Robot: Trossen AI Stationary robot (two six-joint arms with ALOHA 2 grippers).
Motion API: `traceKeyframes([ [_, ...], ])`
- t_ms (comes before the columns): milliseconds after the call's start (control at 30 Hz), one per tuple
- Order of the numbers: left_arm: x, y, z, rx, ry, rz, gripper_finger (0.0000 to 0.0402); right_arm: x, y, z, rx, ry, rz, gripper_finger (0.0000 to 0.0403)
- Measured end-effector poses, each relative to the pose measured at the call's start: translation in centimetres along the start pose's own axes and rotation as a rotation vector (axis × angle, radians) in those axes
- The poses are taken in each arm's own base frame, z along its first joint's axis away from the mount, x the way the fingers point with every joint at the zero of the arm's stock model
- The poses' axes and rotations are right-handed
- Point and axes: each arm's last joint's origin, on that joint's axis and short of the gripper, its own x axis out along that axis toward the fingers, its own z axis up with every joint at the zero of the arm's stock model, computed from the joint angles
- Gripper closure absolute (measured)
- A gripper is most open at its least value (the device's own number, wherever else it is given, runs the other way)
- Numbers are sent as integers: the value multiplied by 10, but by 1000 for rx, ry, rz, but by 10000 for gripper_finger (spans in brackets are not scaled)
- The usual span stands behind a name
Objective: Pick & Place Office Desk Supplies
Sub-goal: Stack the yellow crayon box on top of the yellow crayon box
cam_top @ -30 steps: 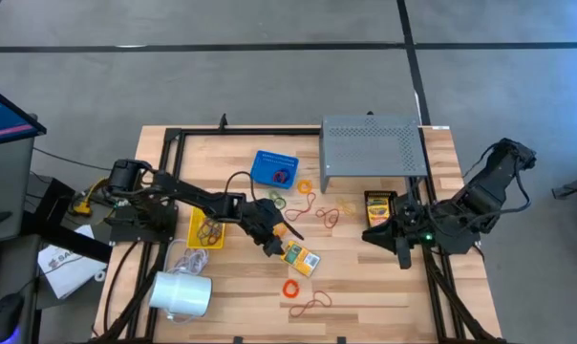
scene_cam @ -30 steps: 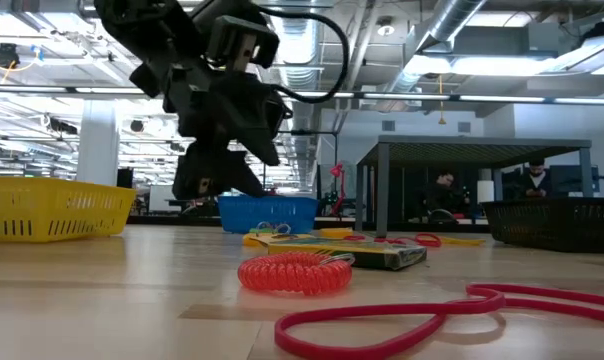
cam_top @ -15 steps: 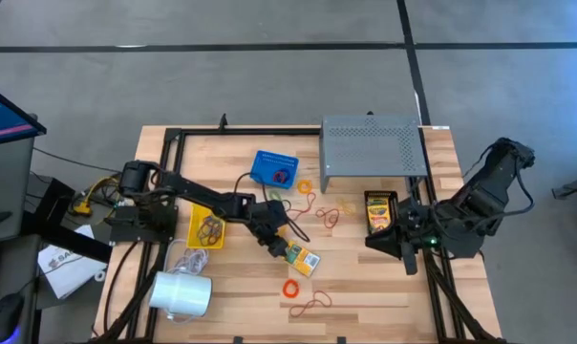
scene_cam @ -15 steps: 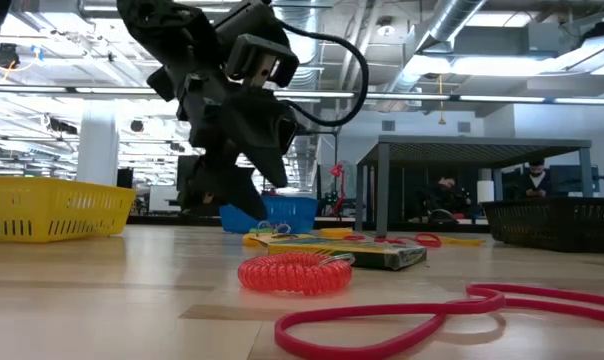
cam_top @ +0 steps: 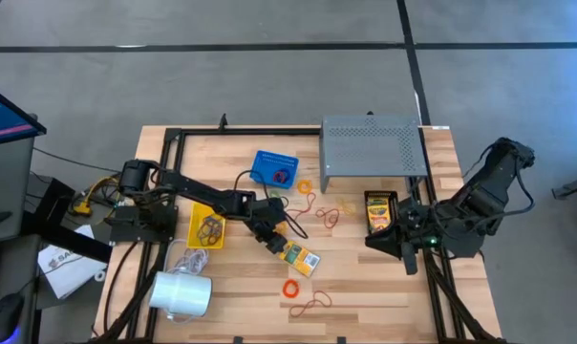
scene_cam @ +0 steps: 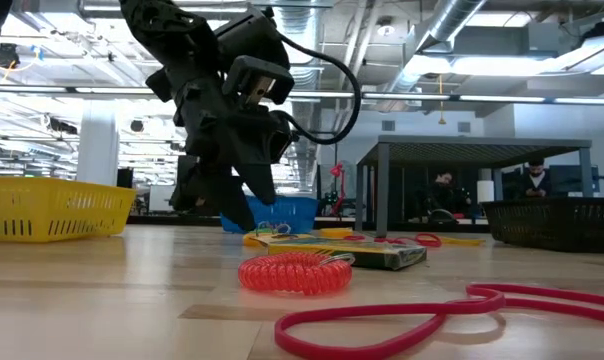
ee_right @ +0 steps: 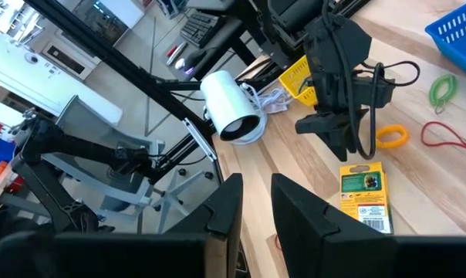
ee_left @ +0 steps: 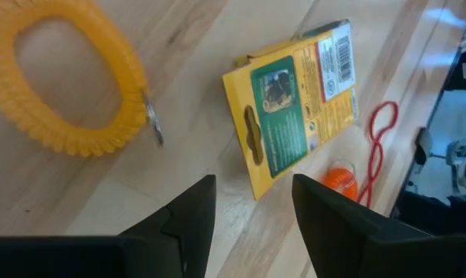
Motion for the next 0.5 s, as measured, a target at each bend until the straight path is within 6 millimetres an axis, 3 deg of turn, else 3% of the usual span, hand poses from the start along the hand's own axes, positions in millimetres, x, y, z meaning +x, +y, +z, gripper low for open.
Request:
traceKeyframes([
  [500, 1, -5, 0, -39, -30, -26, 234, 0, 2, 1, -5, -8, 14, 334],
])
